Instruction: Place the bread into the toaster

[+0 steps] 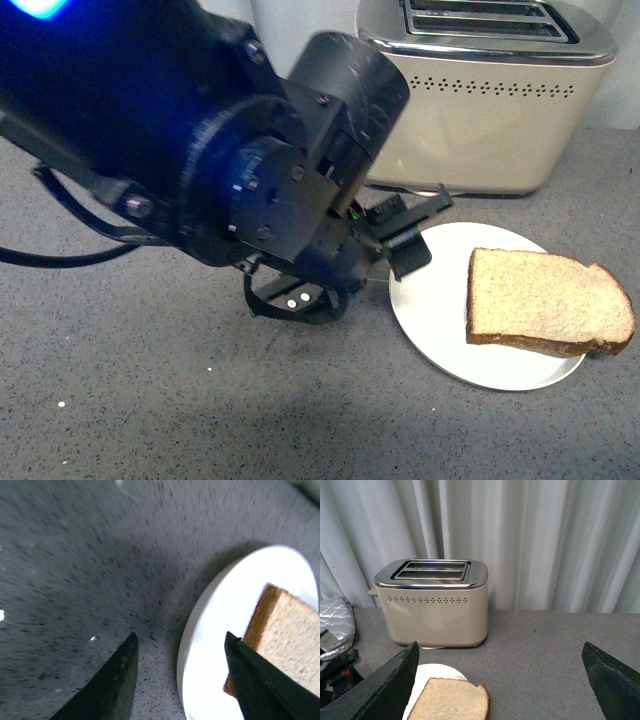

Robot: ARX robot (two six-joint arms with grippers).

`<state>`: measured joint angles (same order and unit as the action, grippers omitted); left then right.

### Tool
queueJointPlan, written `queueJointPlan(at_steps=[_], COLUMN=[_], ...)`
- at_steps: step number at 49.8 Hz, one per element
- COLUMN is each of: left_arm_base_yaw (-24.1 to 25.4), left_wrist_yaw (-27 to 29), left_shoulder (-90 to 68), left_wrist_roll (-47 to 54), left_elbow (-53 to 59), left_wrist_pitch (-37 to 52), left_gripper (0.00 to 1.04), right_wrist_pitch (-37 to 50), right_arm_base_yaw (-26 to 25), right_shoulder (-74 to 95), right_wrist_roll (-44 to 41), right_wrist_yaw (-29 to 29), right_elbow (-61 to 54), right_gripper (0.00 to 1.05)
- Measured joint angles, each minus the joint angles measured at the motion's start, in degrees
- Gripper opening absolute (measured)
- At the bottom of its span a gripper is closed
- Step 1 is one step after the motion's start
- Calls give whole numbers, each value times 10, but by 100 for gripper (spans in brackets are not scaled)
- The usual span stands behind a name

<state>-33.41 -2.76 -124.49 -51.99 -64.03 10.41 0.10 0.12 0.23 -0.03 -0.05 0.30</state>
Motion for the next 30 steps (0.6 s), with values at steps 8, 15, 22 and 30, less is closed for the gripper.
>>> queueJointPlan(at_steps=[8,15,22,30], left_arm_base_yaw=[25,54,110,162], left_wrist_yaw=[133,219,231,202], left_shoulder=[108,225,332,462], left_wrist_roll=[42,113,354,466], left_elbow=[88,213,408,507], left_wrist_pitch=[54,173,501,550], left_gripper=[77,99,74,51], right_wrist_pitch=[0,0,0,0], right_arm_base_yaw=[0,0,0,0], right_shoulder=[0,0,0,0], right_wrist_roll=[0,0,0,0], right_wrist_yaw=[0,0,0,1], right_elbow=[0,0,0,0], right_gripper=[95,95,95,95])
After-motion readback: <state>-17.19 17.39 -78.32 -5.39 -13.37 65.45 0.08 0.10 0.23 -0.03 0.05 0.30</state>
